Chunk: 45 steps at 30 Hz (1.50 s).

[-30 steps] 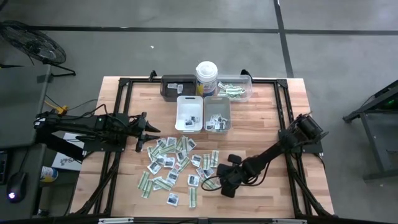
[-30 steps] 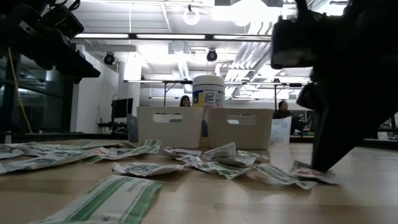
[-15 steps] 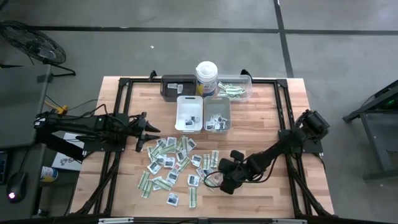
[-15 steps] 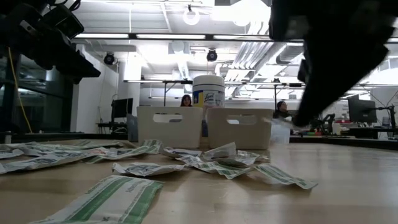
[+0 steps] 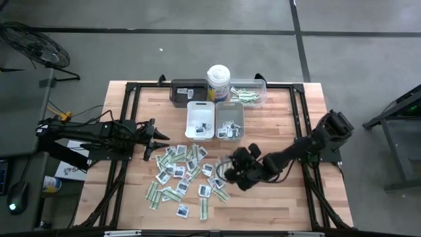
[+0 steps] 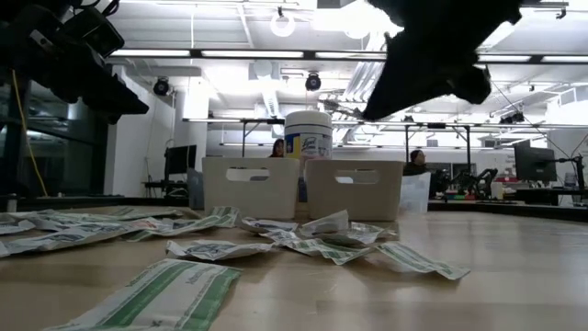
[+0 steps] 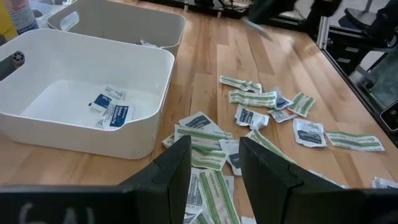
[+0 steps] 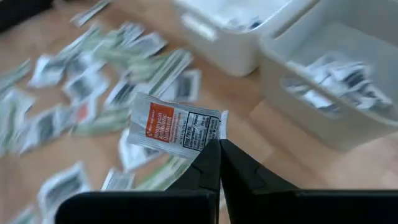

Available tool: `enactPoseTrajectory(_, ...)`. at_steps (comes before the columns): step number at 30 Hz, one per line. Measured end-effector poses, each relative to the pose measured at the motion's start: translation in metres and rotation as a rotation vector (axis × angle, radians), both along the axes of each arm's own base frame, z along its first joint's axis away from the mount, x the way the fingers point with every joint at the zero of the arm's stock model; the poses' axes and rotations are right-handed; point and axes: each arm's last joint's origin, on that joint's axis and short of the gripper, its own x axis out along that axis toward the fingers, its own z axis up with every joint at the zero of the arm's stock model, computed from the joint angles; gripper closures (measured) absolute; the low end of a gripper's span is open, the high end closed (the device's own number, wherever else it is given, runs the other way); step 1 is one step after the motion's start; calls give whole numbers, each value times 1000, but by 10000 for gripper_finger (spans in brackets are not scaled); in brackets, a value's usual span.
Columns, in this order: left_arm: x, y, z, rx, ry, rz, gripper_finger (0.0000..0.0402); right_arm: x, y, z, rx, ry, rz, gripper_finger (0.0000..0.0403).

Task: Pick & Place First Aid Supplies
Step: Put the ointment into the black transparent bin

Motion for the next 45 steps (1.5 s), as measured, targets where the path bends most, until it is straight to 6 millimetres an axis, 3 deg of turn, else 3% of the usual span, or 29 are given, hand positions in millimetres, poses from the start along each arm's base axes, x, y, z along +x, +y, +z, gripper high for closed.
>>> enactPoseTrajectory(11,0,0,0,0,-2,-1,269,19,-57,1,-8,0,-181,403)
enactPoseTrajectory(22,1,1,2,10,-18,42,269,48,-97,13,-58,-39,-3,403)
enactPoseTrajectory(28,7,4,13,51,-145,127,269,57,-108,24,-152,-119,24,403)
enactPoseTrajectory(36,23,6,25,129,-278,206,269,66,-110,45,-425,-199,-8,403)
enactPoseTrajectory(45,44,7,34,184,-417,316,260,71,-111,64,-593,-254,-3,403)
